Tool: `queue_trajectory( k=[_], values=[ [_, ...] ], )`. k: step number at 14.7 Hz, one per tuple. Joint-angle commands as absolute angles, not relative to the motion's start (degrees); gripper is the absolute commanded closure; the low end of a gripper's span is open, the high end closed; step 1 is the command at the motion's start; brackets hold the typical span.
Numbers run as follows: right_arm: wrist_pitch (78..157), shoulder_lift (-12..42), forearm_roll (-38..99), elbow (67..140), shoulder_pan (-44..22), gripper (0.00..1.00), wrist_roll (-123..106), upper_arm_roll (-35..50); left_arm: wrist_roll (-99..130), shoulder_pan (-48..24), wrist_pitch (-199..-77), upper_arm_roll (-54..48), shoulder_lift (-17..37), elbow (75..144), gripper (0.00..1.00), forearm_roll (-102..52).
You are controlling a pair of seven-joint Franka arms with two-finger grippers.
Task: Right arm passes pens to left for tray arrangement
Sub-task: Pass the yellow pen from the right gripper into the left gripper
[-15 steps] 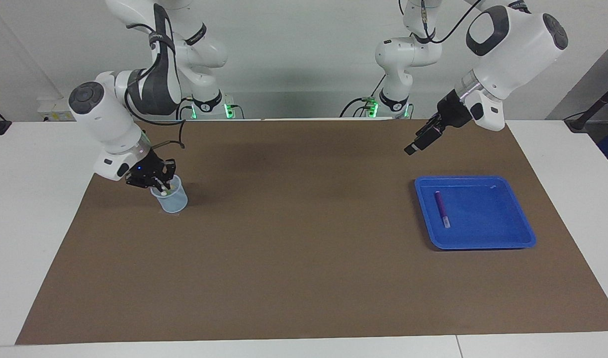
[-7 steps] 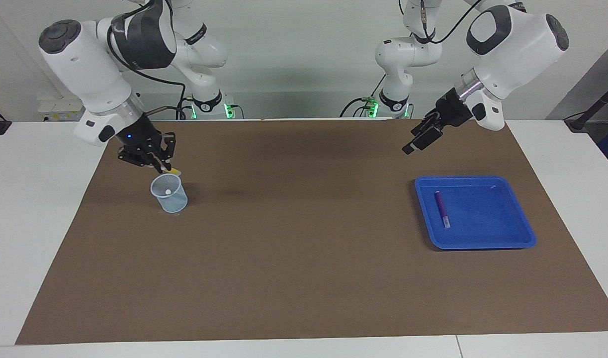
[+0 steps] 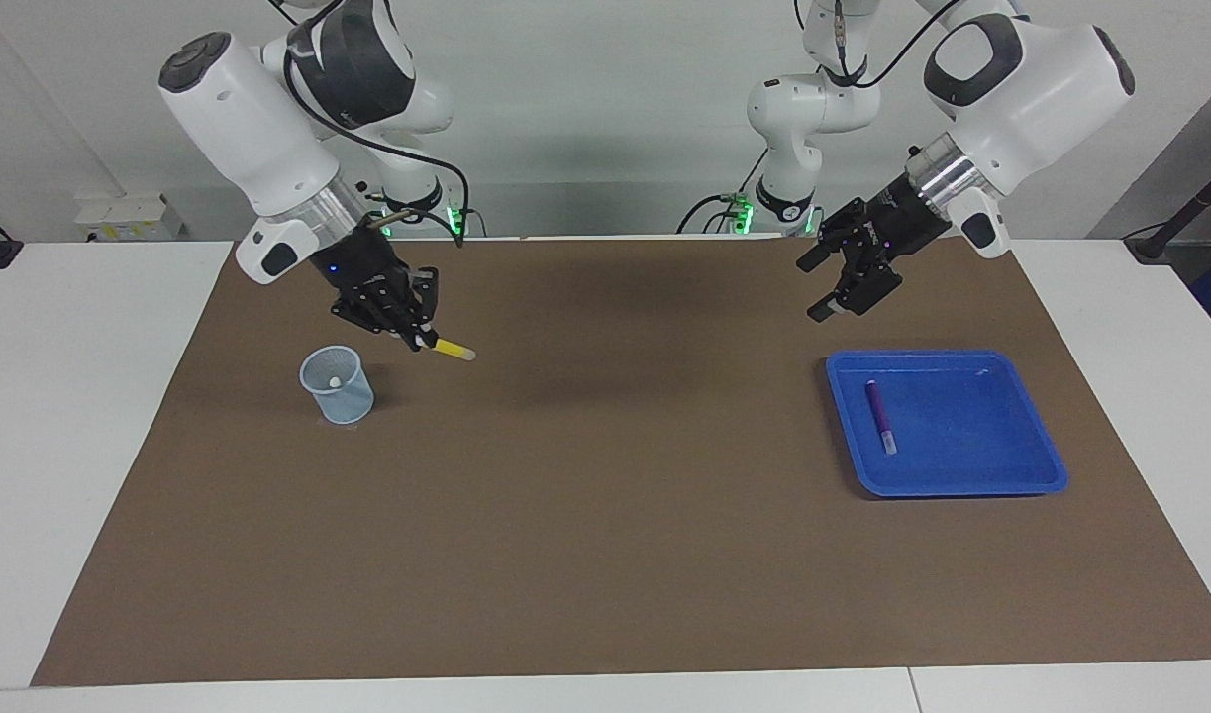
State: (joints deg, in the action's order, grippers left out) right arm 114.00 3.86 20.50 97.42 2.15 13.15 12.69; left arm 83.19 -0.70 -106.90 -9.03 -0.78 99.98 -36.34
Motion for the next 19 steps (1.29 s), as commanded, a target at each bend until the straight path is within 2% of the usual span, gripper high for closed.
queue_trajectory(
  k=[1, 9, 12, 19],
  values=[
    [119.4, 3.5, 25.6, 99.2, -1.1, 1.0, 22.7, 12.8, 91.5, -4.8, -114.7, -8.6, -3.9, 105.5, 0.0, -37.6],
    [138.2, 3.6, 28.4, 103.3, -13.1, 1.0, 44.1, 12.9, 98.5, -11.9, -128.3, -8.6, -5.0, 110.1, 0.0, -42.1],
    [143.3, 4.5, 30.0, 103.4, -16.5, 1.0, 47.6, 12.8, 100.0, -15.3, -134.0, -8.7, -6.6, 114.7, 0.0, -43.8],
    [144.4, 4.5, 30.1, 103.4, -18.4, 1.0, 47.7, 12.9, 101.4, -21.0, -142.6, -8.7, -8.8, 120.7, 0.0, -45.5]
  ],
)
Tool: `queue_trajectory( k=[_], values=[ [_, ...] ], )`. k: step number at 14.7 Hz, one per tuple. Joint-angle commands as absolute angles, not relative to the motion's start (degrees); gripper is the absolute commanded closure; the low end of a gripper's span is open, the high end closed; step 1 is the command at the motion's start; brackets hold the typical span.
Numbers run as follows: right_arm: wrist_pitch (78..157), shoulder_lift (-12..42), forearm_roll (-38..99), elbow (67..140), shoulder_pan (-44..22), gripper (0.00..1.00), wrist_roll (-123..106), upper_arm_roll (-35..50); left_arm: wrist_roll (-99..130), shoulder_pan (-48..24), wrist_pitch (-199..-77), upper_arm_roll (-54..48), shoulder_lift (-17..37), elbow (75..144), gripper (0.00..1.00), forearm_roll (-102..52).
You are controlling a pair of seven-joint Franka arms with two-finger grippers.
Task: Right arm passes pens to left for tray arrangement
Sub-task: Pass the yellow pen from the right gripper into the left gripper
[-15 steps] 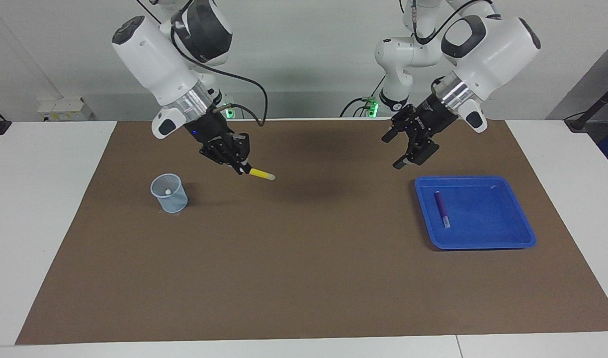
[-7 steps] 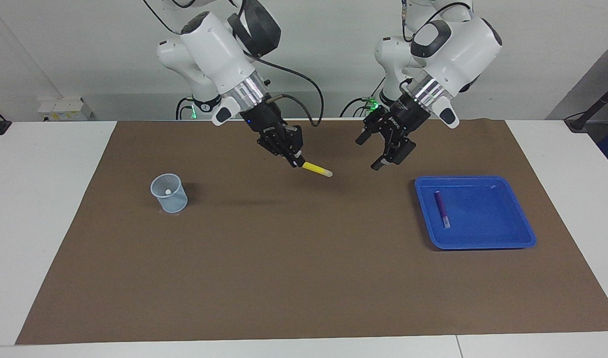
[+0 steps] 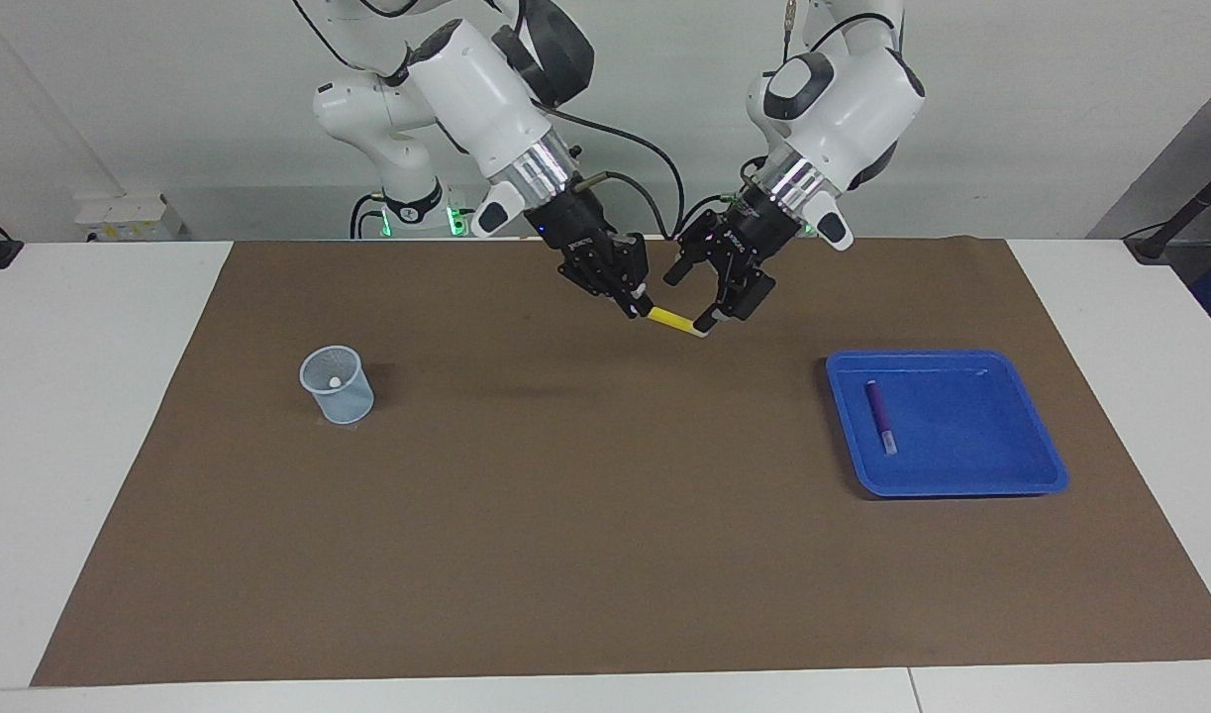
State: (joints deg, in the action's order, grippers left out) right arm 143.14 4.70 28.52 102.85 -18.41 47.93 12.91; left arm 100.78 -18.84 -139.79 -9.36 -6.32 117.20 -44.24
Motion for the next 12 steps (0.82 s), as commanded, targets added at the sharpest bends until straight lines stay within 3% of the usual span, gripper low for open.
queue_trajectory(
  k=[1, 12],
  values=[
    [144.4, 4.6, 30.1, 103.4, -18.4, 1.0, 47.6, 12.9, 101.5, -21.8, -143.3, -8.7, -9.1, 121.4, 0.0, -45.4],
    [144.5, 5.1, 30.1, 102.7, -18.2, 1.0, 46.5, 12.9, 103.6, -25.1, -155.0, -8.7, -7.1, 123.1, 0.0, -45.4]
  ],
)
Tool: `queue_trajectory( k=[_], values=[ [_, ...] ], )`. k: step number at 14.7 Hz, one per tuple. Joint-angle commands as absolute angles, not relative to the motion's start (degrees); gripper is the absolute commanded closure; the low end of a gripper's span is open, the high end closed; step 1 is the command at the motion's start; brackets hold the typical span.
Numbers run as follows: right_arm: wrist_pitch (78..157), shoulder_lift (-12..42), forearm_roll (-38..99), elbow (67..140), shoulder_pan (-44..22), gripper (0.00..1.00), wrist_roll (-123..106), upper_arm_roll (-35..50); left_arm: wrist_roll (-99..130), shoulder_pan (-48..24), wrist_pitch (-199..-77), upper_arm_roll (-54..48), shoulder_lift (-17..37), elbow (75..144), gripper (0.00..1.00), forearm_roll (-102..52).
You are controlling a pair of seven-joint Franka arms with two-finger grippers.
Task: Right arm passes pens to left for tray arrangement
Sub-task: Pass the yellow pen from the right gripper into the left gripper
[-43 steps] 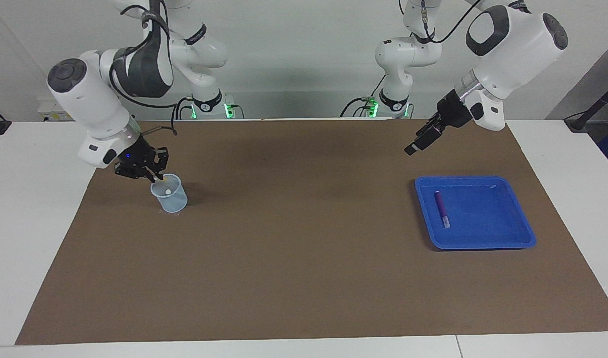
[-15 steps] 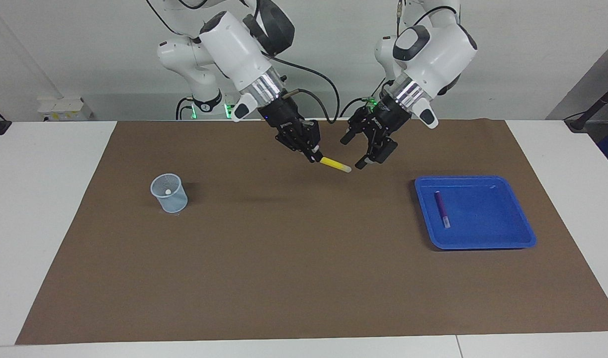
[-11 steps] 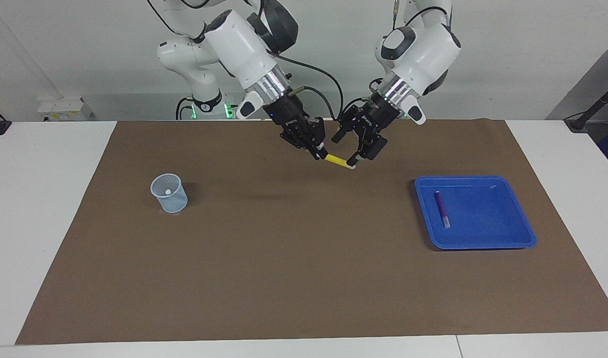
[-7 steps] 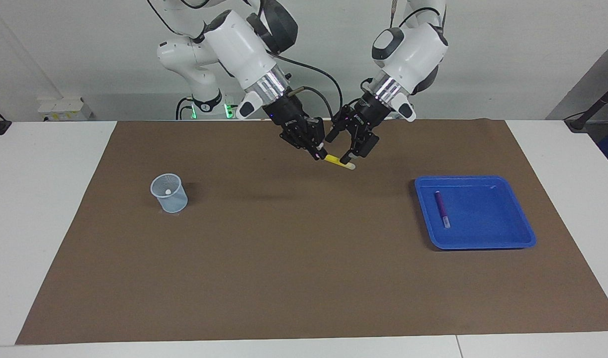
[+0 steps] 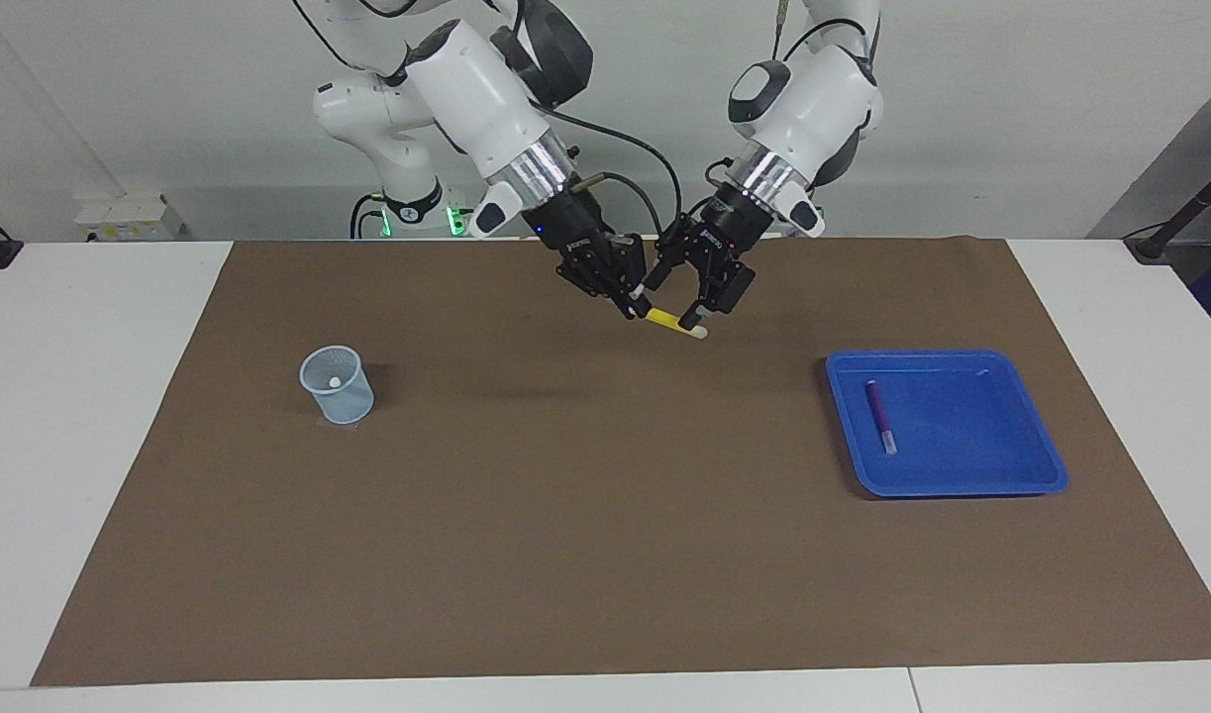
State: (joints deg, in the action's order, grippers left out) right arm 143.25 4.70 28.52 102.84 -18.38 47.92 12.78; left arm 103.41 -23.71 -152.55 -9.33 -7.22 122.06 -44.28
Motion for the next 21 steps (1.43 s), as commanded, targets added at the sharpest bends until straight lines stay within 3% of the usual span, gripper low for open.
queue_trajectory(
  k=[1, 5, 8, 9, 11, 12, 13, 14, 21],
  values=[
    [144.5, 5.1, 30.1, 102.7, -18.1, 1.0, 46.5, 12.9, 103.5, -25.1, -155.4, -8.6, -6.3, 122.8, 0.0, -45.4],
    [144.5, 5.1, 30.1, 102.7, -18.1, 1.0, 46.5, 12.9, 102.8, -25.2, -155.9, -8.7, -6.2, 122.9, 0.05, -45.4],
    [144.5, 5.2, 30.1, 102.5, -18.1, 1.0, 46.5, 12.9, 102.8, -25.2, -155.6, -8.7, -6.2, 122.8, 0.19, -45.3],
    [144.5, 5.2, 30.1, 102.2, -18.1, 1.0, 46.5, 12.9, 102.8, -25.2, -155.5, -8.7, -6.2, 122.8, 0.28, -45.3],
    [144.5, 5.2, 30.1, 102.2, -18.1, 1.0, 46.5, 12.9, 102.9, -25.2, -155.0, -8.6, -6.2, 122.3, 0.56, -45.2],
    [144.5, 5.2, 30.1, 102.2, -18.1, 1.0, 46.5, 12.9, 103.0, -25.2, -154.5, -8.6, -6.2, 121.8, 0.72, -45.0],
    [144.5, 5.3, 30.1, 102.2, -18.0, 1.0, 46.5, 12.9, 103.1, -25.2, -153.7, -8.6, -6.2, 121.5, 0.93, -44.9],
    [144.5, 5.2, 30.1, 102.2, -18.0, 1.0, 46.5, 12.9, 103.3, -25.1, -152.7, -8.6, -6.3, 120.9, 1.0, -44.9],
    [144.3, 5.2, 30.3, 102.2, -17.5, 1.0, 45.9, 12.9, 102.7, -25.0, -150.8, -8.5, -6.5, 120.5, 1.0, -44.7]
  ],
)
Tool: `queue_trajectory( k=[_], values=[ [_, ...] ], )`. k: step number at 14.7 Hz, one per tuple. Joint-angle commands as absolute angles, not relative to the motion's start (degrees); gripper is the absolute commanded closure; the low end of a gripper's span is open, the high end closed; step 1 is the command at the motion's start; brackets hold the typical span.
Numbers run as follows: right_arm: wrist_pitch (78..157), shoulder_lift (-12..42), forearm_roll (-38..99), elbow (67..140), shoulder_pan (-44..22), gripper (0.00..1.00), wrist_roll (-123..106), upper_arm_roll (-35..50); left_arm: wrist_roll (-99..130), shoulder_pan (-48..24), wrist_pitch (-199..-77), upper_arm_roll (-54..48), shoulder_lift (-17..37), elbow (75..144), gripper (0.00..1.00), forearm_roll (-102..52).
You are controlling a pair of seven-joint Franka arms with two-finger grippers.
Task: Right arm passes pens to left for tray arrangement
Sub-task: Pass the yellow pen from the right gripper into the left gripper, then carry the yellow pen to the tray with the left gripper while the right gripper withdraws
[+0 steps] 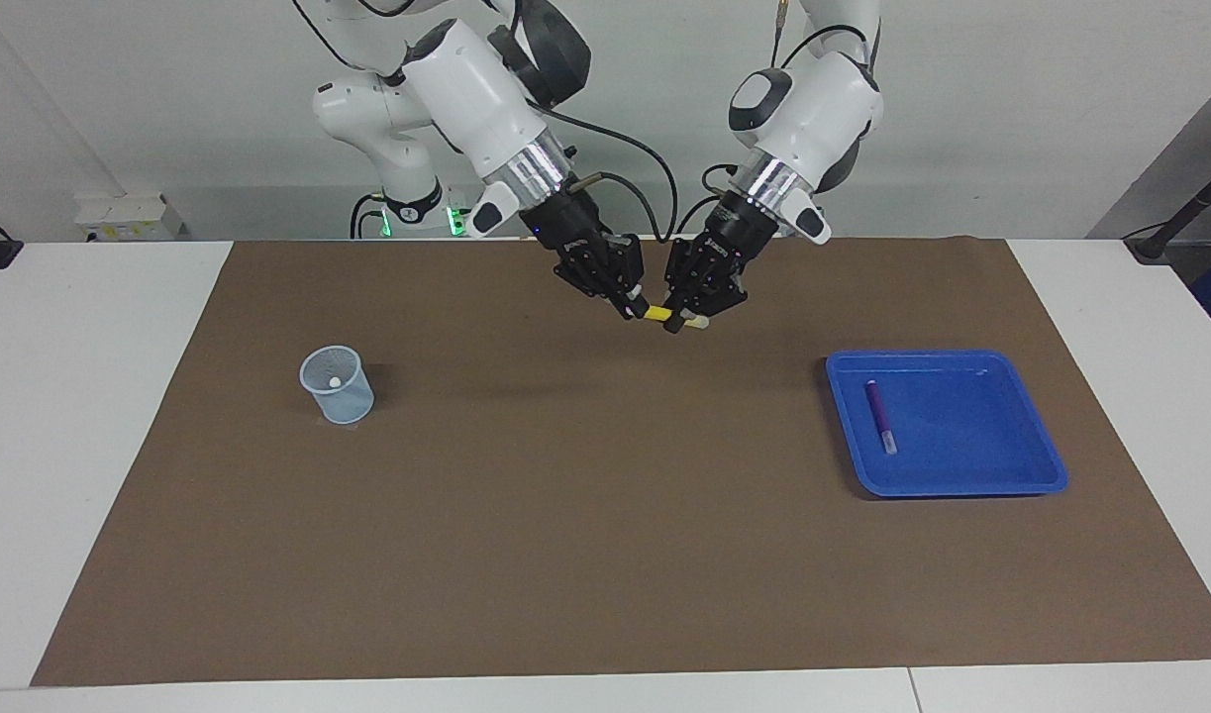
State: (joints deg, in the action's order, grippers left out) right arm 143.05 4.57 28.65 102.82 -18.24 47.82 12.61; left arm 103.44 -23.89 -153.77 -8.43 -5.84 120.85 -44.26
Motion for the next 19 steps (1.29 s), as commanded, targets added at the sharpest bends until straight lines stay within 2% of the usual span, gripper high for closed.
queue_trajectory(
  k=[1, 2, 3, 5, 8, 13, 15, 19],
  values=[
    [144.2, 5.2, 30.8, 102.2, -17.4, 0.79, 45.9, 12.9, 102.7, -25.0, -150.8, -8.5, -6.5, 120.5, 1.0, -44.7],
    [144.1, 5.2, 31.2, 102.3, -17.4, 0.37, 46.0, 12.8, 102.7, -25.0, -150.8, -8.5, -6.5, 120.5, 1.0, -44.7],
    [143.8, 5.2, 31.2, 102.2, -17.4, 0.0, 46.1, 12.8, 102.7, -25.0, -150.8, -8.5, -6.5, 120.5, 1.0, -44.7],
    [142.9, 5.0, 30.6, 102.4, -17.4, 0.0, 45.4, 12.7, 101.1, -24.7, -150.8, -8.5, -6.5, 120.6, 1.0, -44.6],
    [136.5, 4.6, 29.6, 102.4, -14.8, 0.0, 37.5, 12.4, 94.2, -23.0, -147.3, -8.3, -6.9, 120.7, 1.0, -44.6],
    [121.7, 3.2, 22.3, 102.8, -8.2, 0.0, 20.2, 12.3, 67.2, -15.8, -130.7, -8.0, -9.0, 121.2, 1.0, -43.6],
    [117.1, 2.2, 17.0, 103.8, -6.0, 0.0, 13.2, 12.3, 59.2, -12.5, -123.4, -8.2, -9.9, 121.5, 1.0, -34.0],
    [116.5, -0.8, 11.8, 111.2, 0.9, 0.0, -9.4, 12.4, 33.5, -5.1, -111.6, -8.1, -11.1, 121.6, 1.0, -23.6]
  ],
)
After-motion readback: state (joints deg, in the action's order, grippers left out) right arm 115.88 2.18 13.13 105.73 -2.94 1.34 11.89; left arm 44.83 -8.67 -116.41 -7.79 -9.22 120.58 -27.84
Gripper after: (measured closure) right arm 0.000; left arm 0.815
